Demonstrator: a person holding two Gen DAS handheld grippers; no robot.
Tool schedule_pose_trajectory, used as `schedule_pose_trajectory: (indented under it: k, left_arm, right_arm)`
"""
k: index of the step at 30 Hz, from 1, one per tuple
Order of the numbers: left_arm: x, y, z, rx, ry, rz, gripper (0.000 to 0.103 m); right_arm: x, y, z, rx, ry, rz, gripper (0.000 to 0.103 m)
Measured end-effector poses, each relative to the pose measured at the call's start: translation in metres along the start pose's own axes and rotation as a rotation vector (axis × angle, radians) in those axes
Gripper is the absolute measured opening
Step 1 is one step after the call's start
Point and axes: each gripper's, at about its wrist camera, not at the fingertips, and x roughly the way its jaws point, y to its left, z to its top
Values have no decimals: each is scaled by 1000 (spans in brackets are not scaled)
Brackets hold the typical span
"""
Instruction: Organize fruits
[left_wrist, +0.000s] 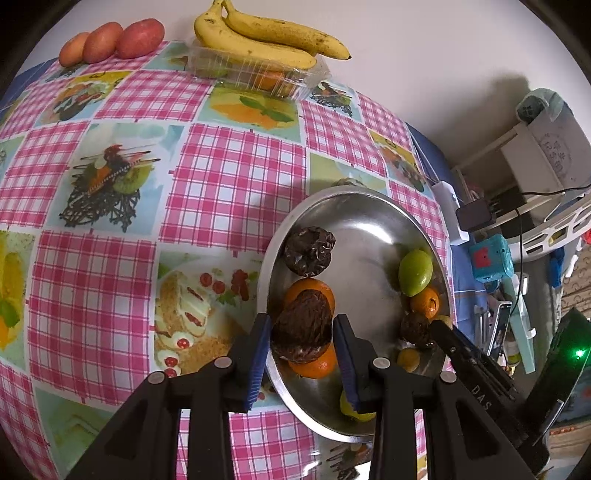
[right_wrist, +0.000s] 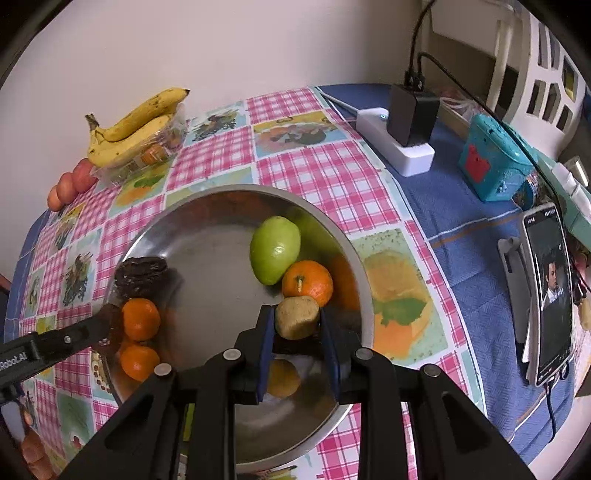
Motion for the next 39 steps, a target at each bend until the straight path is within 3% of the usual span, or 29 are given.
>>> schedule_pose_trajectory:
  k: [2,10,12,18,22,24,31,32,33,35,37,39]
  left_arm:
    - [-1,2,0,-11,3,-5,55]
    - [-14,6,-8,-25,-15,-8,58]
    - [-19,9,-10,-28,-29,10,66]
    - [-29,28,-19,-42,-56,148,83]
    - [-35,46,-27,-56,-76,247,87]
    - [-39,53,-31,-60,-95,280,103]
    - [-56,62,-50,14,-145,404,103]
    - [-55,60,-51,25,-142,412,103]
    - [-57,60,-54,42,-139,436,103]
    - [-63,60,-59,65,-141,483,103]
    - [-70,59,-64,76,-159,522,103]
    - [-78,61,-69,82,-174,542,103]
  right_arm:
    - [1,4,-2,-7,11,8,27]
    - [3,4,-13,-4,30,14,27]
    - [4,4,-16,-1,38,15,27]
    - [6,10,-23,-12,64,31,27]
    - [6,13,-26,-13,63,31,27]
    - [5,13,-28,-6,60,33,27]
    - [-6,16,-37,12,56,45,34]
    - [-8,17,-39,12,54,45,41]
    - [-11,19,-42,10,48,42,56]
    - [-17,24,-47,5,37,46,69]
    - [-21,28,-52,1,32,57,70]
    - [-27,35,-59,-11,22,66,82]
